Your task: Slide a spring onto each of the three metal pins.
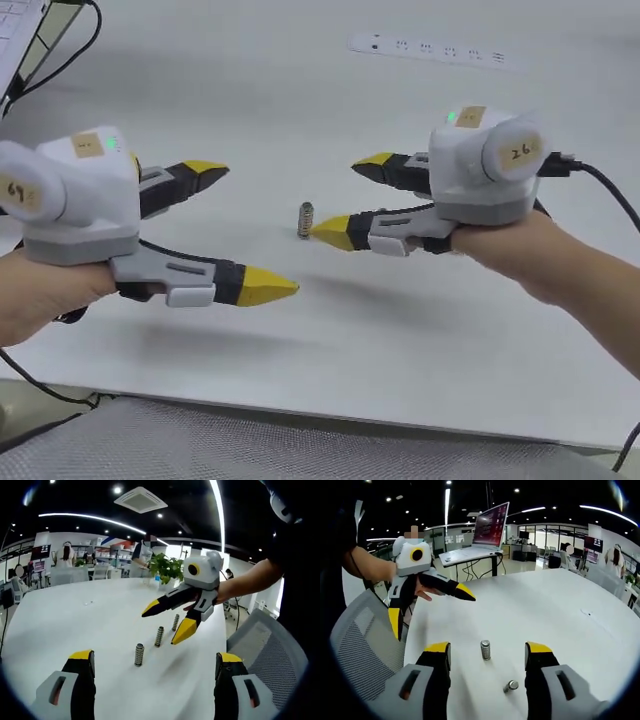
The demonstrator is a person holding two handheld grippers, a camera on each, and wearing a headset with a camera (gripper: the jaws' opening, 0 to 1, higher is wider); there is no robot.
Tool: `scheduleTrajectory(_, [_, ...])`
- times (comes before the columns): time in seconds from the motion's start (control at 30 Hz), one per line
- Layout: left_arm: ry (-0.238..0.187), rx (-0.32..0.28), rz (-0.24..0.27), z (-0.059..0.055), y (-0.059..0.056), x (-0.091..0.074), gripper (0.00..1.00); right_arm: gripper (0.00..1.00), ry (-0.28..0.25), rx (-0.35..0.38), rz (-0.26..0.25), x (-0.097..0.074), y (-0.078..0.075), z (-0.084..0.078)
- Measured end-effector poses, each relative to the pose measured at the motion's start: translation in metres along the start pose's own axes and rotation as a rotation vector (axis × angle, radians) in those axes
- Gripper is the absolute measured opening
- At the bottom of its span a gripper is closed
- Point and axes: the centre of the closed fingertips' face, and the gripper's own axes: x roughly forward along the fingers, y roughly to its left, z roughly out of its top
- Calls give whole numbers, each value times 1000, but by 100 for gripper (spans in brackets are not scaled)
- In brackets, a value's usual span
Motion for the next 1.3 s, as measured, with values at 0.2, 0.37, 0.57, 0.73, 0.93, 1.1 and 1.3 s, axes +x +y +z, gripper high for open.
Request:
scheduleTrajectory(0.2, [-1,3,3,4,-3,2,98,73,-56,28,-14,-20,0,3])
scheduleTrajectory(0.37, [-5,8,0,8,-7,5,98,79,-81,49,-38,-38,-2,0])
scheduleTrajectory(0.57, [-11,14,-8,14,-14,11,98,87,-100,74,-68,-63,-6,-10])
scheduleTrajectory(0.73, [-12,18,-8,17,-16,13,98,93,-125,98,-96,-81,-13,-13])
scheduleTrajectory(0.93, [-13,22,4,20,-14,12,98,99,-136,130,-119,-99,-19,-20])
scheduleTrajectory(1.1, [-14,17,18,21,-12,8,98,99,-146,150,-129,-112,-21,-26])
scheduleTrajectory(1.3, [-5,12,38,17,-5,-1,98,99,-122,178,-152,-131,-23,-43])
